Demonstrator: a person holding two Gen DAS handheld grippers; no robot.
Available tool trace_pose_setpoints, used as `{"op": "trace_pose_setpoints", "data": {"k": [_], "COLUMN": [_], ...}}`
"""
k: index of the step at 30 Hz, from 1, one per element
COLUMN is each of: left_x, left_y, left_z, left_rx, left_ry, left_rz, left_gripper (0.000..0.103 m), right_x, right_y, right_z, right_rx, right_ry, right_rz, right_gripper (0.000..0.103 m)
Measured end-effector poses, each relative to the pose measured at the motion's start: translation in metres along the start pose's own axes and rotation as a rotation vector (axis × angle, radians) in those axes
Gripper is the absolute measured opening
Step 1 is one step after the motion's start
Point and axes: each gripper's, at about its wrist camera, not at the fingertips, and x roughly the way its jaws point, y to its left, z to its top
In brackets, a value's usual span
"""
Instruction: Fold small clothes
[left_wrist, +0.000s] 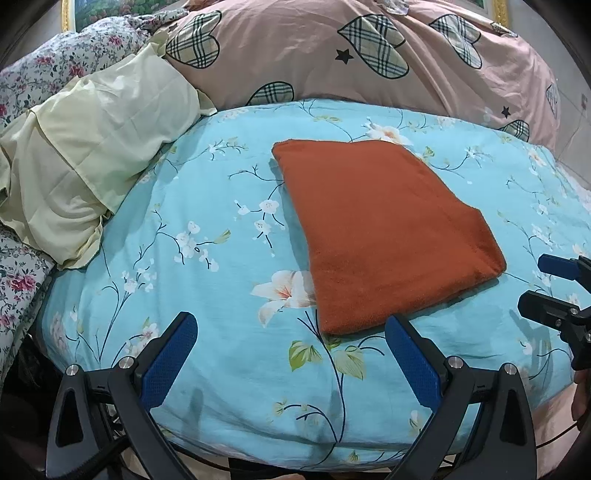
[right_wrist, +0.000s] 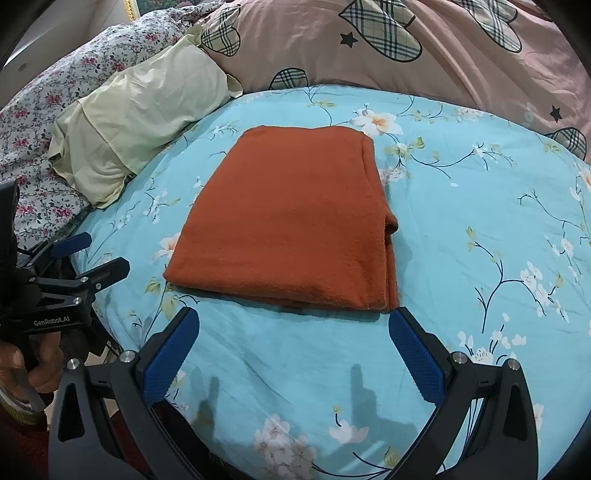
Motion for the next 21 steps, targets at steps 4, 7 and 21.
{"op": "trace_pose_setpoints", "data": {"k": [4, 7, 21], "left_x": [-0.0013, -0.0020, -0.0073], "left_y": [-0.0005, -0.0004, 0.0009], "left_z": [-0.0001, 0.0002, 0.0015], "left_rx": [-0.001, -0.002, -0.013], "left_ry": [-0.001, -0.002, -0.011], "left_rz": [0.000, 0.001, -0.010], "left_gripper": [0.102, 0.102, 0.102], "right_x": [-0.0008, -0.0004, 0.0003], "right_y": [0.0002, 0.0005, 0.0022], "right_z": [0.0008, 0.0005, -0.0003], "right_rx": [0.001, 0.002, 0.003], "right_ry": [-0.003, -0.002, -0.001], "right_rz": [0.004, 0.007, 0.008], "right_gripper": [0.102, 0.102, 0.102]}}
